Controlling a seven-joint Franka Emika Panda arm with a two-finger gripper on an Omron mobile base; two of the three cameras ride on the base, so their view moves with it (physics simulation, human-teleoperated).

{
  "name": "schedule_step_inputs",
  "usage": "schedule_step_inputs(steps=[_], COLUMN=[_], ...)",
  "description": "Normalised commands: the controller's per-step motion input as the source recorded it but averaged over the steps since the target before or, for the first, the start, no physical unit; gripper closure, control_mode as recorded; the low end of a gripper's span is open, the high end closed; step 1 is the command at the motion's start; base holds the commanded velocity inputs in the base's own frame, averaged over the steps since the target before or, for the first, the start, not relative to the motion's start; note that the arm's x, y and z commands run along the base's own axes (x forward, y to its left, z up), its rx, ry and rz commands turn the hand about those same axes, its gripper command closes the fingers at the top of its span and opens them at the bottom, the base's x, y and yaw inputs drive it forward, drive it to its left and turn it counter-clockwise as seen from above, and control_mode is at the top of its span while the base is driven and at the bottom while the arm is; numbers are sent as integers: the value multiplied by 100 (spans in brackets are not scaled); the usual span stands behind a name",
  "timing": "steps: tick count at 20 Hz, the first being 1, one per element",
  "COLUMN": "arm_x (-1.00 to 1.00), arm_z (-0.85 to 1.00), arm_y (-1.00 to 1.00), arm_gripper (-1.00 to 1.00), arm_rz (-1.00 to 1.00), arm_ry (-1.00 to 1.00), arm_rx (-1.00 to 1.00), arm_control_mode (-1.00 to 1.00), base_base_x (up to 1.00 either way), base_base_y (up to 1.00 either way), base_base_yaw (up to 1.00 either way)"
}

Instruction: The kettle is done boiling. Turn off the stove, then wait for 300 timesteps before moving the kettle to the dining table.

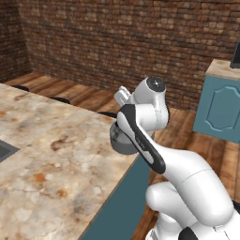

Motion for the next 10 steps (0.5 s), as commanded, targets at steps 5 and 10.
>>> schedule_step_inputs(steps=[5, 10], arm_x=[0, 18], arm_z=[0, 0], arm_y=[0, 6], arm_gripper=[100, 100], arm_rz=[0, 0], arm_ry=[0, 1], arm_rx=[0, 0], arm_control_mode=[100, -100], base_base_x=[2, 0], base_base_y=[3, 0], base_base_yaw=[1, 0])
